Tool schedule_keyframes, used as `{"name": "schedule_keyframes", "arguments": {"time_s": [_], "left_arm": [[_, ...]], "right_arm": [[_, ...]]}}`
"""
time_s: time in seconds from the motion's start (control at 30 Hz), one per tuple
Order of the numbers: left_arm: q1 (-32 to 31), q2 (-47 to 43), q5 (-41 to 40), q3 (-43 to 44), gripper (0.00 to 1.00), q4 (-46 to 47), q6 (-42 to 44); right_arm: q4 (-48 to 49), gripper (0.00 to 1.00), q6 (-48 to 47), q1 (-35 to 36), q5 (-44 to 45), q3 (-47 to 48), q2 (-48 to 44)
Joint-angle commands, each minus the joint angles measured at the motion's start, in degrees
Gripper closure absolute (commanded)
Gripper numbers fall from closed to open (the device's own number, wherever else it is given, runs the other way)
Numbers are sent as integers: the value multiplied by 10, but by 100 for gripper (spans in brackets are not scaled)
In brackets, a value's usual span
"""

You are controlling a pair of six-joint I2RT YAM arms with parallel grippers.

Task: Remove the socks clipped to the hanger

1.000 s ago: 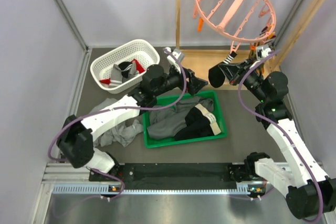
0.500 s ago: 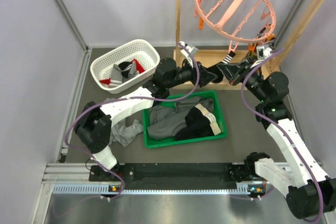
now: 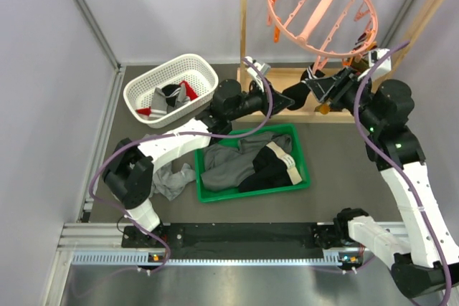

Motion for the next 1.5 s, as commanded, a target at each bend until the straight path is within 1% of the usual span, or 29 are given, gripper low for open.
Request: {"name": "schedule_keyframes", "arguments": {"time_s": [0.0, 0.1, 0.33, 0.5, 0.6, 0.8, 1.13, 1.23, 1.27, 1.47], "left_arm": [[-2, -24, 11, -16, 100, 47, -9], [-1, -31, 8, -21, 100, 50, -9], [-1, -42, 9, -28, 100, 46, -9], [-1, -45, 10, -31, 100, 47, -9], [-1, -49, 7, -33, 100, 48, -12], [-1, -48, 9, -36, 100, 53, -17], [-1, -53, 11, -39, 100, 56, -16], [-1, -56, 11, -41, 100, 54, -15], [-1, -57, 10, -42, 100, 53, -12], [-1, -59, 8, -49, 100, 53, -10]], "right_arm": [[-132, 41, 6, 10, 103, 76, 14], [-164, 41, -6, 9, 136, 113, 27], [-208, 40, -34, 10, 149, 200, 95], [-187, 41, -35, 10, 140, 219, 128], [-177, 41, -37, 11, 150, 224, 140], [-100, 43, -33, 13, 144, 204, 157], [-89, 45, -50, 40, 191, 236, 204], [-87, 50, -56, 50, 208, 240, 211], [-85, 53, -57, 52, 216, 240, 211], [-75, 59, -57, 53, 241, 234, 210]]}}
